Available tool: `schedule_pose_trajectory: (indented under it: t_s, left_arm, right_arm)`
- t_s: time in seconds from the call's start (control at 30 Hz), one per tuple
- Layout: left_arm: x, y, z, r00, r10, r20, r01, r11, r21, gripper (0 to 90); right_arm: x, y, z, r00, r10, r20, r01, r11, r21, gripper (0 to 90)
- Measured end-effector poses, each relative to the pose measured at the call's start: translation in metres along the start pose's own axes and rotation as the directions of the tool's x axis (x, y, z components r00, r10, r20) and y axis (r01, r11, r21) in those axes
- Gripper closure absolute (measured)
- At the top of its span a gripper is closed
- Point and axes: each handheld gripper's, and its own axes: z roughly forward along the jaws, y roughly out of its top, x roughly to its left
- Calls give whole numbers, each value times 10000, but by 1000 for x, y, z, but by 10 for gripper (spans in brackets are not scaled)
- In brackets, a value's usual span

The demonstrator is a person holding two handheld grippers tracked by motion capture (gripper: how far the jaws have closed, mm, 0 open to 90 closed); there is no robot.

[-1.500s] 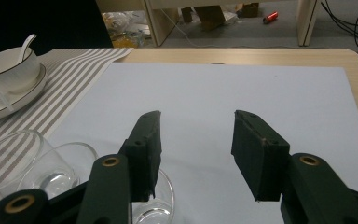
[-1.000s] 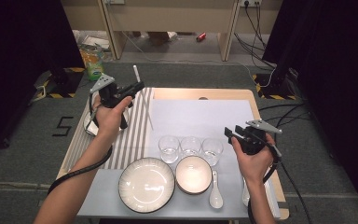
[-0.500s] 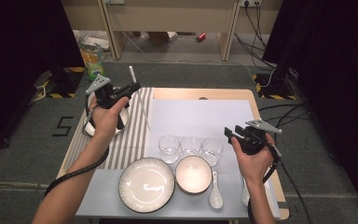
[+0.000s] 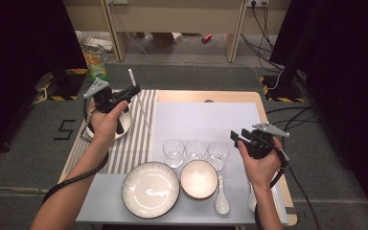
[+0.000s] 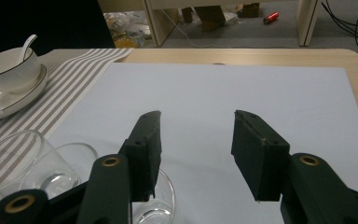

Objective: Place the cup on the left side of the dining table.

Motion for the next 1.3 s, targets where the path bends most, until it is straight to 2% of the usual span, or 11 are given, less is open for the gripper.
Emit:
schedule_pose_trajectory:
  t_s: [1.3]
  left_arm:
    - [20, -3, -21, 9990, -187, -395, 188, 9998, 36, 839]
  right_arm:
    - [0, 0, 1, 10000, -13, 24, 13, 10000, 48, 523]
